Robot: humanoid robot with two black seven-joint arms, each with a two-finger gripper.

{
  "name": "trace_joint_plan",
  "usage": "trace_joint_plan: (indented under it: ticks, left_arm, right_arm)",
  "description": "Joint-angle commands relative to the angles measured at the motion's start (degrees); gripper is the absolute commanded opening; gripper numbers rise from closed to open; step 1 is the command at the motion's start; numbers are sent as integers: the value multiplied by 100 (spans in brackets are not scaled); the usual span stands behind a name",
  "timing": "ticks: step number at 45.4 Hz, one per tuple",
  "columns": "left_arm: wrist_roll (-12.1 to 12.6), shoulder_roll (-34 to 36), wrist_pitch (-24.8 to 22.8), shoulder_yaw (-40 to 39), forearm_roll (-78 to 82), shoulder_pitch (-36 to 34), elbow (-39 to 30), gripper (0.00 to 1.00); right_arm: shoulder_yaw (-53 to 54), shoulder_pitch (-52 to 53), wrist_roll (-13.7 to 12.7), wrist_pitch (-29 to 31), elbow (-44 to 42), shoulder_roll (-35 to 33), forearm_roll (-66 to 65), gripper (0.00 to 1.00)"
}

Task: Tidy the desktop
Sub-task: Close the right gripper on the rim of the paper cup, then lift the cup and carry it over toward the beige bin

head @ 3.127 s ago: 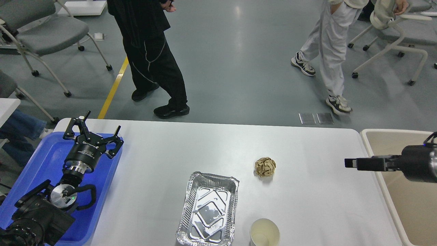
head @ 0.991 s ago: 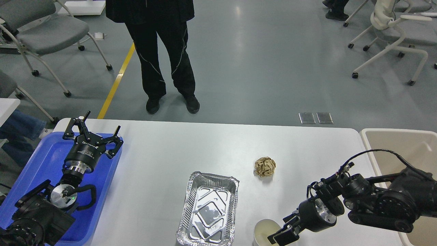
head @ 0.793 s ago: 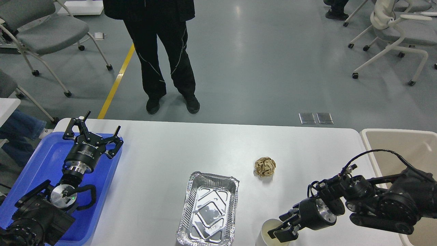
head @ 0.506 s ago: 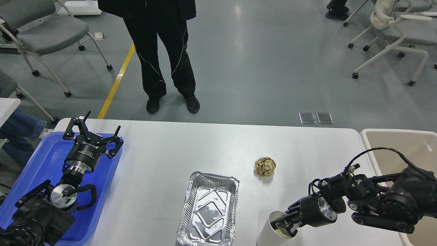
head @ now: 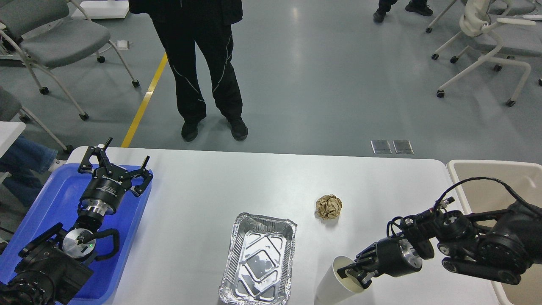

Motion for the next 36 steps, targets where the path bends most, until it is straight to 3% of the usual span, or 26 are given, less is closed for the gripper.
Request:
trace_joint_plan:
  ticks: [1, 8, 17, 36]
  left_arm:
    - [0, 0, 0, 0, 0, 0, -2, 100]
    - [0, 0, 0, 0, 0, 0, -2, 100]
    - [0, 0, 0, 0, 0, 0, 6, 100]
    - [0, 0, 0, 0, 0, 0, -2, 100]
  right_arm:
    - [113, 226, 83, 0, 20, -262, 236, 0]
    - [490, 314, 118, 9, 143, -465, 693, 0]
    - [1773, 165, 197, 9, 407, -605, 1712, 0]
    - [2635, 262, 206, 18, 759, -650, 3250, 0]
